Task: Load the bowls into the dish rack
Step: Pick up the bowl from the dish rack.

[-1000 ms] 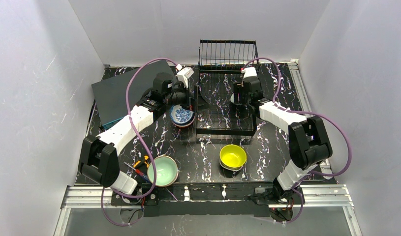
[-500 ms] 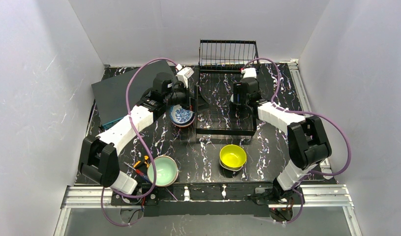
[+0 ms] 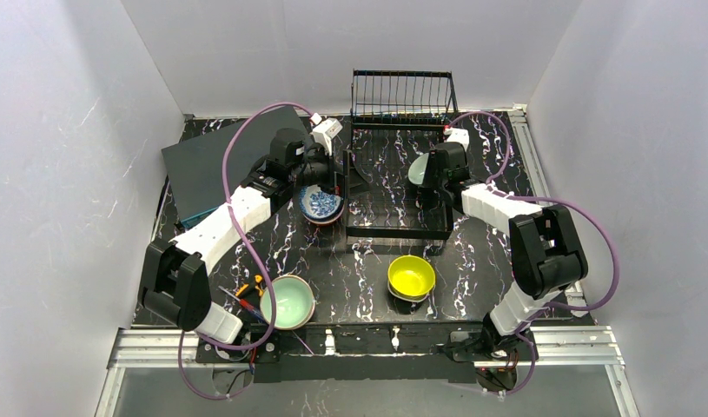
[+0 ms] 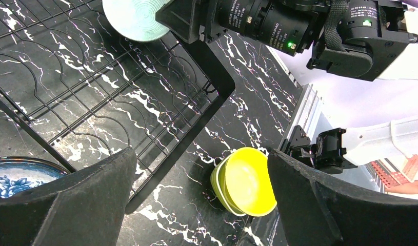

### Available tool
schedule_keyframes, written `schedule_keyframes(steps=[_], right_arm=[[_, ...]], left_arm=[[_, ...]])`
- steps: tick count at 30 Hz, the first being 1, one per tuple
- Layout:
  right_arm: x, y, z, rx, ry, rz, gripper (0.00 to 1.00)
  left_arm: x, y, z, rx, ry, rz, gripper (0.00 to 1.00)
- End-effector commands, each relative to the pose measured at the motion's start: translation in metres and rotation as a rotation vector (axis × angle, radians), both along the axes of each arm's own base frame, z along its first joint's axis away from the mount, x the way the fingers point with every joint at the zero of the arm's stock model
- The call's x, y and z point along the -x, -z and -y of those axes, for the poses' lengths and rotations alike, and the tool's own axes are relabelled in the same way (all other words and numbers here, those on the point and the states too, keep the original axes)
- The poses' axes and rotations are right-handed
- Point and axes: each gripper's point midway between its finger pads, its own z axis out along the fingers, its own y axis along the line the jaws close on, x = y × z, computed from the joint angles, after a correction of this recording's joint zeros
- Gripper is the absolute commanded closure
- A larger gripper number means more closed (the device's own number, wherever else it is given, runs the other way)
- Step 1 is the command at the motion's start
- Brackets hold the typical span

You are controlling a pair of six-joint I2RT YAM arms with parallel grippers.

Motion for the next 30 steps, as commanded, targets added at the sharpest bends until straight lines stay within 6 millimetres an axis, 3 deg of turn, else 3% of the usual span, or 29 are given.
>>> schedule_keyframes(steps=[1, 10, 18, 24, 30], right_arm=[[-0.004, -0.005, -0.002, -0.029, 0.006, 0.020, 0.53], [0.002, -0.029, -0.004, -0.025, -0.041, 0.052, 0.99], [0.029, -0.054, -0.029, -0.171, -0.165, 0.046, 0.99], [0.060, -0.060, -0.070, -0.402, -0.274, -0.011, 0.99], [0.088, -0.065, -0.105, -0.456, -0.373, -0.042, 0.99]], left_arm=[[0.002, -0.021, 0.004, 0.029, 0.024, 0.047, 0.04], [0.000, -0.018, 0.003, 0.018, 0.014, 0.038, 0.04], [0.000, 0.002, 0.007, -0.060, -0.015, -0.007, 0.05], [0.001, 0.025, 0.012, -0.176, -0.045, -0.058, 0.06], [-0.002, 0.052, 0.012, -0.278, -0.063, -0.150, 0.16]])
